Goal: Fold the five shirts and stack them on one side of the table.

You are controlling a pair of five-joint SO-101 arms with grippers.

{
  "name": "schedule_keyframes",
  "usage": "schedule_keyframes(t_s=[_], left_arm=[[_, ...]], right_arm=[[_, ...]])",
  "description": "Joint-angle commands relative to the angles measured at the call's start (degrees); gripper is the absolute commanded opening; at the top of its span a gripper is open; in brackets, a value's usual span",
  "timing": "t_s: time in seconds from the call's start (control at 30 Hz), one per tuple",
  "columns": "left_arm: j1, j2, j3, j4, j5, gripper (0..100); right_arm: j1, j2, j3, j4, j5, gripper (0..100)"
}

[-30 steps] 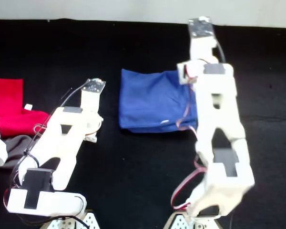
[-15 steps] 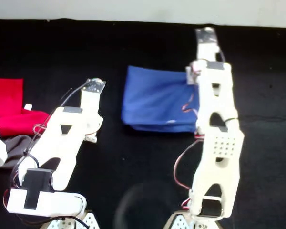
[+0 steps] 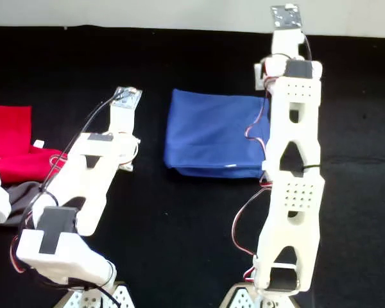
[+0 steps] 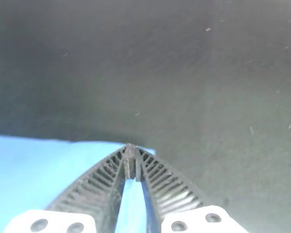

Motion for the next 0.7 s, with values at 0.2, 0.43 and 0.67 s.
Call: schedule_keyframes(t_s=[0.2,0.43,0.67], left_arm=[[0.75,1.8,-3.38,-0.53,0.18,1],[0.75,1.89,-3.38,-0.7,0.18,1],[0.75,1.89,-3.38,-0.7,0.18,1]], right_arm=[[-6.73,-0.22,2.42,13.58,-0.53,0.9],[-6.73,-0.22,16.22,11.3,-0.26,0.9],[-6.55,-2.33,15.69,9.98,-0.53,0.9]])
